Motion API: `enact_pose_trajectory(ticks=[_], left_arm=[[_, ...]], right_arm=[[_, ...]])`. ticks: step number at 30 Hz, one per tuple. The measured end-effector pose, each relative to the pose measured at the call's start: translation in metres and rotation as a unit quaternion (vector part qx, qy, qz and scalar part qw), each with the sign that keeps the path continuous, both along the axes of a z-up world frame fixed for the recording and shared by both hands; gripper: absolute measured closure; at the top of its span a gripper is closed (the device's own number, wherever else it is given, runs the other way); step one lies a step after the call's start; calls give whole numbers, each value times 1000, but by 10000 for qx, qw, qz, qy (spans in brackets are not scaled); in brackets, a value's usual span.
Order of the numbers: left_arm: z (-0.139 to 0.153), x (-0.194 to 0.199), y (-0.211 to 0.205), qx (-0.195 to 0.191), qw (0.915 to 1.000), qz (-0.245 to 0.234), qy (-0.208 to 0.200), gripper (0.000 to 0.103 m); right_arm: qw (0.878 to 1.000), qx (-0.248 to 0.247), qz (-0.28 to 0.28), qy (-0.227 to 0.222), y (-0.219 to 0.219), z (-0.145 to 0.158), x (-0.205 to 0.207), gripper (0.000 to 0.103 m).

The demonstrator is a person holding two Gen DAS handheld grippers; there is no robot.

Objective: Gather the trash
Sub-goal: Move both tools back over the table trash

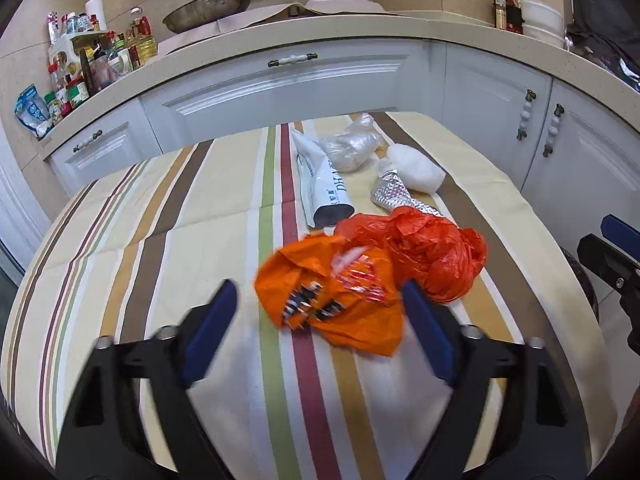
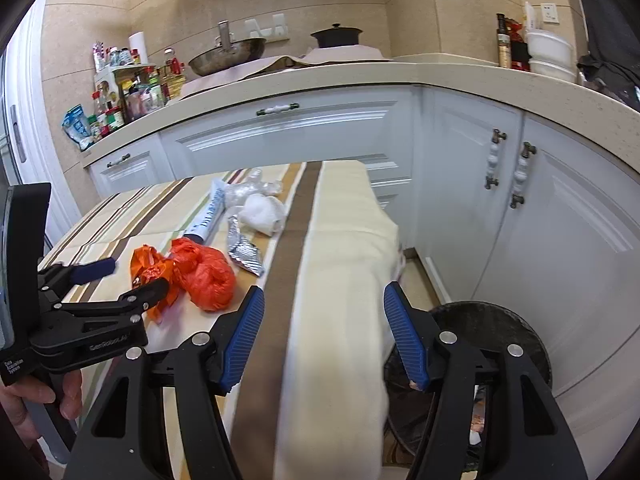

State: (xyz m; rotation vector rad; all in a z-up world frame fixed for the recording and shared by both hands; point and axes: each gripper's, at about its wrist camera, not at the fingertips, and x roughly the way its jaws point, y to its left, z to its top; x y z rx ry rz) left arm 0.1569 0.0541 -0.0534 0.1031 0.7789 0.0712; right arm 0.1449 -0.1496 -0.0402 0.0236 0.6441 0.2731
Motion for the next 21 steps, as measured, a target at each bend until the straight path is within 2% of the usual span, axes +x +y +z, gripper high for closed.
enact_pose_trajectory(ticks=[3,5,7,9,18,21], left_arm=[[-6,1,5,-39,9998,-100,140,64],[-8,1,10,-173,9995,-114,221,72],[-7,0,17,-354,9991,-83,203,76],[-7,-2,22,-343,9993,-69,165,92],[-4,-13,43,-506,9986,15,120,94],[-1,-19,45,-354,9993,57,-52,95]], right_arm=[[9999,-9,116,17,9,1,2,42],[9998,-33,207,22,17,1,4,42],[9996,-56,287,30,25,2,5,41],[9991,-82,403,40,35,2,7,41],[9973,-122,725,51,65,4,13,40],[9971,-150,736,71,67,3,14,40]])
